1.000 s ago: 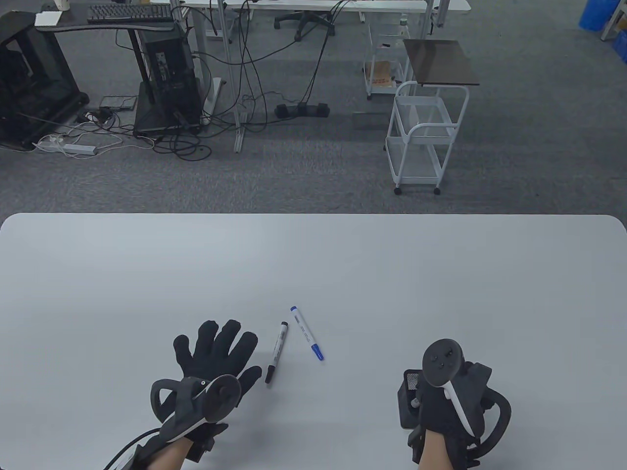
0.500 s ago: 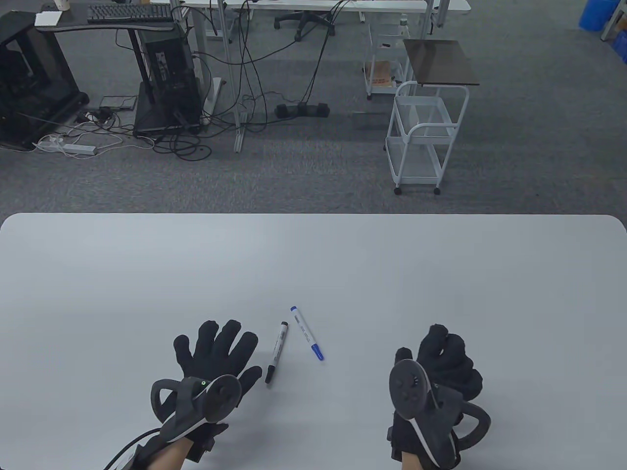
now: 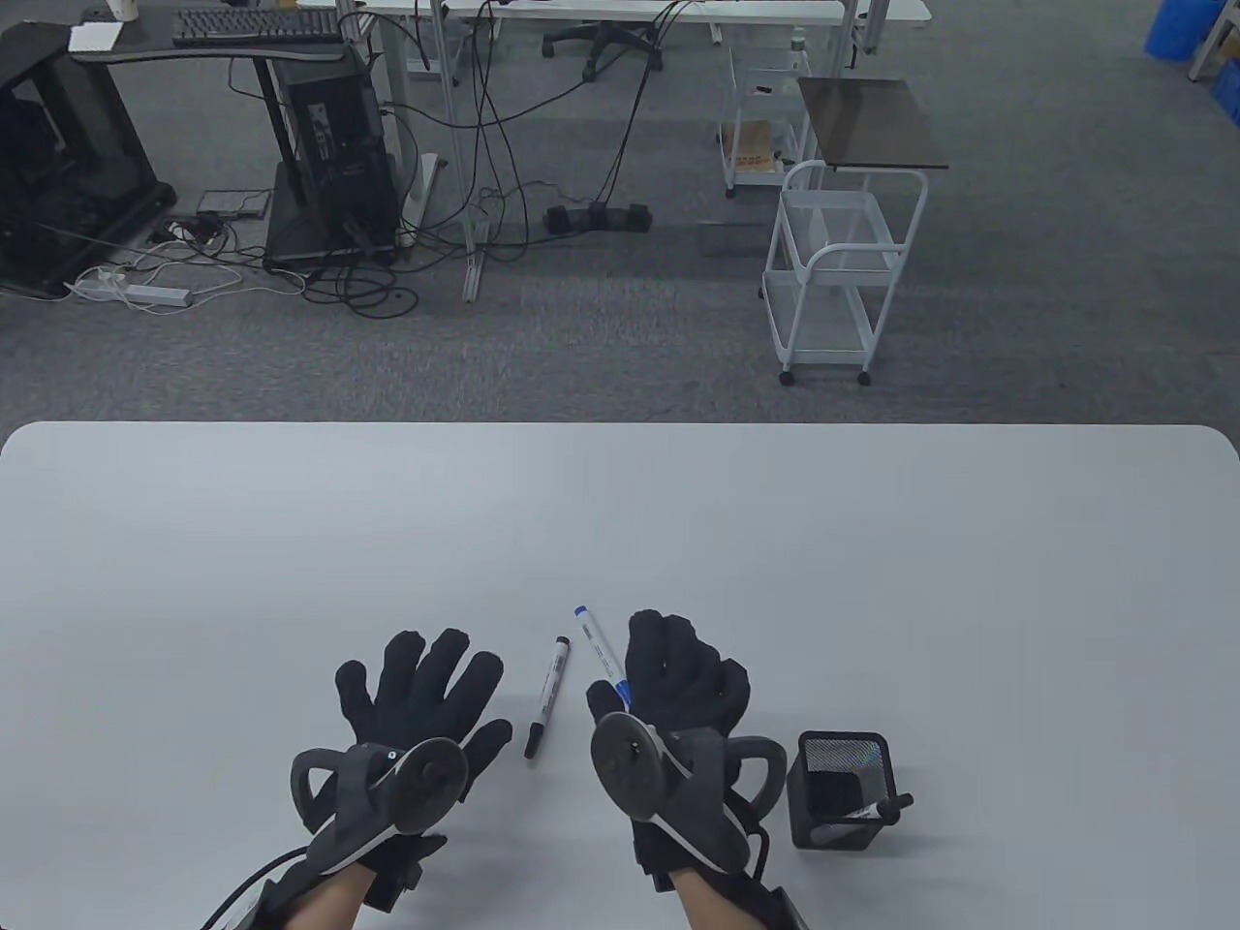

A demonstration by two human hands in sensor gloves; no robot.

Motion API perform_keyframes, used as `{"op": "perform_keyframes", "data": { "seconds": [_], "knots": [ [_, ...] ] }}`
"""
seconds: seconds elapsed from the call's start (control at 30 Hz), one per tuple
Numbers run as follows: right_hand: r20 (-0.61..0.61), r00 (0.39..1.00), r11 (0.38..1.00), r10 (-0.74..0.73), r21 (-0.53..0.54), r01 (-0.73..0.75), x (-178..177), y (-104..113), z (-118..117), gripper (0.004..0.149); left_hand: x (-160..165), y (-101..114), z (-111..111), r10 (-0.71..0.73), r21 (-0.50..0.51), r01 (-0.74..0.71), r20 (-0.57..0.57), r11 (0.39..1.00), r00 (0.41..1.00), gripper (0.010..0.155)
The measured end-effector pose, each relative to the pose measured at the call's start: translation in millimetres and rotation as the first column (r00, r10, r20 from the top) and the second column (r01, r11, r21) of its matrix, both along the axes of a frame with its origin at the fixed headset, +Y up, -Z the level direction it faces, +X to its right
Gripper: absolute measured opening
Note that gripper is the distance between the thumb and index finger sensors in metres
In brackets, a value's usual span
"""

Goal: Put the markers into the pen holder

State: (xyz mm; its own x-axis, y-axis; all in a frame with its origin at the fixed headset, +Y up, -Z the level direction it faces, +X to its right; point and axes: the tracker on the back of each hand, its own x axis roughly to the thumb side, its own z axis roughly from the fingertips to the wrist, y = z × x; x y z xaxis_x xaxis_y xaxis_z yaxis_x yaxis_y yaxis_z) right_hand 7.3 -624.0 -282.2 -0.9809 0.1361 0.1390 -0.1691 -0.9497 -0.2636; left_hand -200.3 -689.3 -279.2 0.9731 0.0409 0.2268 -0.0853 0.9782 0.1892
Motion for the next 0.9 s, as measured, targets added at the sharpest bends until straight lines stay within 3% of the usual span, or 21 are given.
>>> {"op": "perform_keyframes", "data": {
  "seconds": [0.23, 0.4, 0.9],
  "knots": [
    [0.084, 0.995, 0.966, 0.046, -0.257, -0.023, -8, -52, -53, 0.071, -4, 1, -1, 0.017, 0.001, -0.017, -0.005, 1.0, 1.0, 0.065],
    [0.163, 0.983, 0.94, 0.085, -0.339, -0.025, -9, -83, -72, 0.065, -6, 1, -2, 0.024, -0.004, -0.024, -0.009, 1.0, 1.0, 0.065],
    [0.246, 0.953, 0.896, 0.178, -0.442, -0.053, -12, -132, -93, 0.062, -6, 2, -2, 0.027, -0.014, -0.027, -0.006, 1.0, 1.0, 0.065]
  ]
}}
